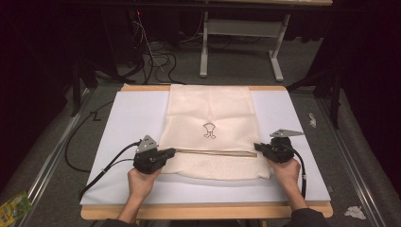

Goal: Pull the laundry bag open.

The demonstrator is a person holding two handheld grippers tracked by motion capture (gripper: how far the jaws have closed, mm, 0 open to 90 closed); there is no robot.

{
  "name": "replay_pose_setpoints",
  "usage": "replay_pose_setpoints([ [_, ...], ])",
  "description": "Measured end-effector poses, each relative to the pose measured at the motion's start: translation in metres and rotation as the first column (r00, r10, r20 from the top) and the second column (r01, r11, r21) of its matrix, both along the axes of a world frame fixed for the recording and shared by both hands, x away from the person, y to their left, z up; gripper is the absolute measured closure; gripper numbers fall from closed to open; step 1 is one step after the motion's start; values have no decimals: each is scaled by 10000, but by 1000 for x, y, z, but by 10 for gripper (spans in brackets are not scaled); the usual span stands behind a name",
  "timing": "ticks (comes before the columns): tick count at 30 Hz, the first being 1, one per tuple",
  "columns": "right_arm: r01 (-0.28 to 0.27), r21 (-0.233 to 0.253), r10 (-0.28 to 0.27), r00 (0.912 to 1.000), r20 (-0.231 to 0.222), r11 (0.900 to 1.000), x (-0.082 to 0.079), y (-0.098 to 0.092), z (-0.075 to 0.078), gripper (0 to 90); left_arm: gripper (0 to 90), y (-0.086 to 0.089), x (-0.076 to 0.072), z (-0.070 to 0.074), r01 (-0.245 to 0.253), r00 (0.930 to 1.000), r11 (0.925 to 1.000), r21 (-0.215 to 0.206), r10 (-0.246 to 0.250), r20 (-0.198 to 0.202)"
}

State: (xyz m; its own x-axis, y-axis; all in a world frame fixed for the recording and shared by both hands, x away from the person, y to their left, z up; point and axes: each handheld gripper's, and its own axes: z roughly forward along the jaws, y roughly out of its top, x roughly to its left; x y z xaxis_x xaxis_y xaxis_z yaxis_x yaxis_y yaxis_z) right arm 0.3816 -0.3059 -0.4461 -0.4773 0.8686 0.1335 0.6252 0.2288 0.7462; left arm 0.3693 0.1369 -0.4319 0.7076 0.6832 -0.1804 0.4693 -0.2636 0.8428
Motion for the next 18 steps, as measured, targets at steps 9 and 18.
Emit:
replay_pose_setpoints([
  [9,39,-41,-39,10000,21,10000,0,0,1,875,872,9,1,0,-244,9997,9997,-67,244,7],
  [18,200,72,-200,9998,50,9998,1,-5,1,875,872,23,1,3,-602,9982,9982,-68,603,72],
])
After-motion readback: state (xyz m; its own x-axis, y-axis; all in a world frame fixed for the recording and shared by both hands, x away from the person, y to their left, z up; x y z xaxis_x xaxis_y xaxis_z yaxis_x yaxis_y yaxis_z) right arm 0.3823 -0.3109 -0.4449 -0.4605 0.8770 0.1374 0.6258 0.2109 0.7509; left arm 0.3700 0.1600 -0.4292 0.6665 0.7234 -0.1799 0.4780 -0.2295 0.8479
